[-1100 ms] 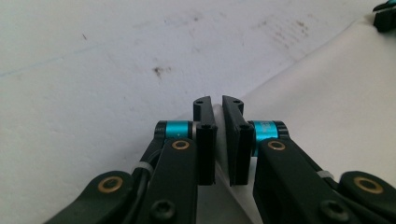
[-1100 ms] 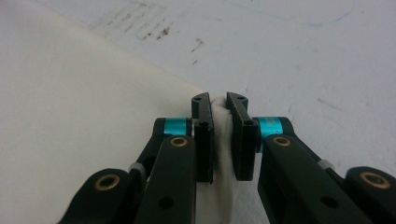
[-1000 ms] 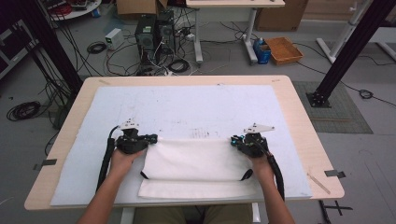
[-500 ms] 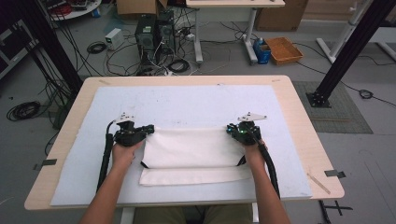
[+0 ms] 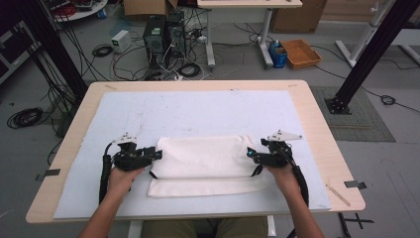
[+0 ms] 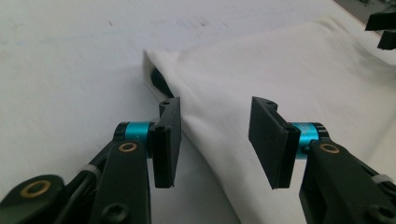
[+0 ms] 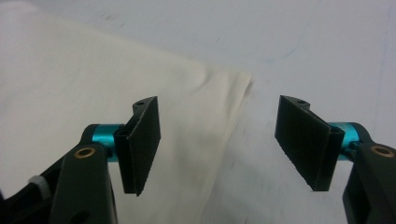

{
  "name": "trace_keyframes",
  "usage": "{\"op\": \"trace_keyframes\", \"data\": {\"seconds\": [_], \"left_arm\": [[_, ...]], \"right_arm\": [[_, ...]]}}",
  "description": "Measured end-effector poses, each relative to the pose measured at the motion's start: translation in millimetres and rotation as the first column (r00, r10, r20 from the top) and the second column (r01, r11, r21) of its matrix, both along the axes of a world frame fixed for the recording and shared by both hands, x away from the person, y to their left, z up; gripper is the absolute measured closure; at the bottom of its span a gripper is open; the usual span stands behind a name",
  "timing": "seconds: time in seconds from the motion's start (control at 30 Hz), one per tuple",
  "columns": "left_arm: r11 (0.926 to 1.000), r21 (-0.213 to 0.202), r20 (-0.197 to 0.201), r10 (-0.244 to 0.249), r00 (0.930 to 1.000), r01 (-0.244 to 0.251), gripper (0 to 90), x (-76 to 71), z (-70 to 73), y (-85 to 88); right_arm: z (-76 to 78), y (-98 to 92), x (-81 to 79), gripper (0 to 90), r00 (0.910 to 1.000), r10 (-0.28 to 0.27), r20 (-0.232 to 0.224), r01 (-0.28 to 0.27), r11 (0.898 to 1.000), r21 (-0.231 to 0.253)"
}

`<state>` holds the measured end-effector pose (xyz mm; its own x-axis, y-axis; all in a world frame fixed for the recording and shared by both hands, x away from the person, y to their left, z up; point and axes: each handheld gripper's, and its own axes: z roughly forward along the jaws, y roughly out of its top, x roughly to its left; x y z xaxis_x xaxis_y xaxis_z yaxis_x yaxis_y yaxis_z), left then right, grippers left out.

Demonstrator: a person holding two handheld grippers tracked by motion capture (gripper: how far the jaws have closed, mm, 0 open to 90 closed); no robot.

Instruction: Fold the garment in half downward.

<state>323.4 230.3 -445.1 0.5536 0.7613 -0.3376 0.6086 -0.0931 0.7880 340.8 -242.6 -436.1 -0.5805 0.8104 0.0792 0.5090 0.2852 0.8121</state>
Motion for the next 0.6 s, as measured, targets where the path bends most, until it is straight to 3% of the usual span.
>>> {"op": "trace_keyframes", "data": {"seconds": [0.1,0.23,0.4,0.47,0.6], "left_arm": [[0.9998,0.000,-0.015,-0.019,0.9997,0.019,54.9,-13.9,-4.2,3.3],[0.9991,0.003,-0.018,-0.043,0.9989,0.043,63.0,-25.2,-8.4,5.4],[0.9961,0.031,0.016,-0.083,0.9964,0.082,82.5,-30.4,-7.5,2.3],[0.9951,0.035,0.027,-0.094,0.9952,0.093,86.8,-32.1,-6.8,2.0],[0.9940,0.009,0.041,-0.110,0.9931,0.109,87.3,-35.3,-4.5,5.0]], "right_arm": [[-2.2,-6.5,-17.9,55.6,0.9990,0.038,-0.023,-0.038,0.999,0.010],[-3.7,-13.3,-30.0,61.5,0.9962,0.054,-0.068,-0.052,0.998,0.033],[-12.4,-14.4,-34.6,70.6,0.9898,0.079,-0.119,-0.077,0.997,0.025],[-14.5,-14.0,-35.8,79.9,0.9876,0.098,-0.122,-0.098,0.995,0.010],[-9.7,-15.8,-38.7,83.1,0.9891,0.120,-0.085,-0.120,0.993,0.008]]}}
